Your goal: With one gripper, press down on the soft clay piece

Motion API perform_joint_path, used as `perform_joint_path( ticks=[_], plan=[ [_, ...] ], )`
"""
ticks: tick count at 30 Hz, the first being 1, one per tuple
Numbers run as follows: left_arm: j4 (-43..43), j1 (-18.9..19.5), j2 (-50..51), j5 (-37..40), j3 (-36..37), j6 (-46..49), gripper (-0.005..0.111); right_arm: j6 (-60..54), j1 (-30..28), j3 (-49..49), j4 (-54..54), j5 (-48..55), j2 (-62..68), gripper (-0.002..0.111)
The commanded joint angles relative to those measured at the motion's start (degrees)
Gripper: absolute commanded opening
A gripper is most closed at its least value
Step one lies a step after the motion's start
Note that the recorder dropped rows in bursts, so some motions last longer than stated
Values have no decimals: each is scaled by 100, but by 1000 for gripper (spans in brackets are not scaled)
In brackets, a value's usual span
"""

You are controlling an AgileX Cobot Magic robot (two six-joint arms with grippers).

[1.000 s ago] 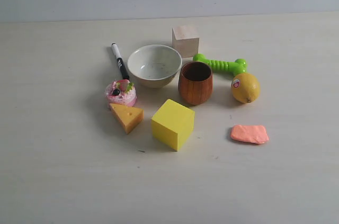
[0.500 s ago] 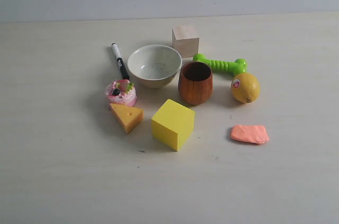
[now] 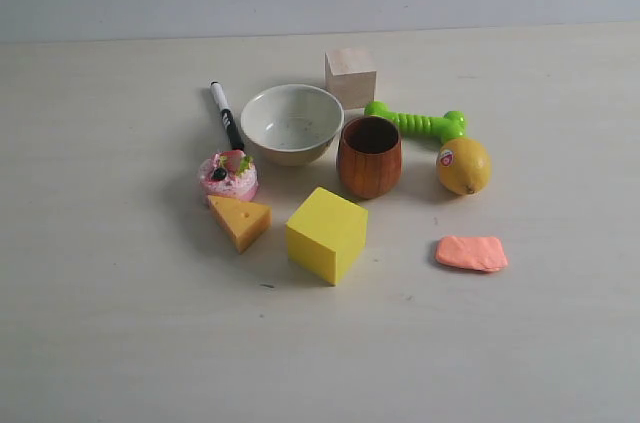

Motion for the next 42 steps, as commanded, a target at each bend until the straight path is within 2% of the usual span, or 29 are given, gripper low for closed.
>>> perform_joint_path(
  ticks=[1,6,12,15,19,23,25,27,30,35,38,42],
  plan=[
    [-35,-5,-31,-67,-15,-34,0,225,-24,-720,-3,1345,143,0],
    [-35,-5,-31,-67,-15,-34,0,225,-24,-1622,-3,2399,961,0],
    [-35,-5,-31,-67,-15,-34,0,178,89,-2866,-3,4313,2462,0],
    [-35,-5,-31,-67,-15,-34,0,-81,411,-3289,202,4643,3193,0],
    [-35,-5,-31,-67,-15,-34,0,-1215,919,-3669,597,5172,4170,0],
    [-35,-5,-31,-67,-15,-34,0,-1254,1476,-4058,609,6595,5696,0],
    [-35,-5,-31,-67,-15,-34,0,-1037,1573,-4103,700,6895,6338,0],
    [-35,-5,-31,-67,-15,-34,0,-555,1573,-4103,1111,6854,6843,0],
    [-35,-5,-31,-67,-15,-34,0,-542,1573,-4103,1224,6560,7268,0],
    [-35,-5,-31,-67,-15,-34,0,-451,1573,-4103,1502,6301,7345,0],
    [-35,-5,-31,-67,-15,-34,0,-693,1573,-4103,1510,5499,7352,0],
    [-35,-5,-31,-67,-15,-34,0,-678,1573,-4466,1639,6108,7615,0]
  ],
)
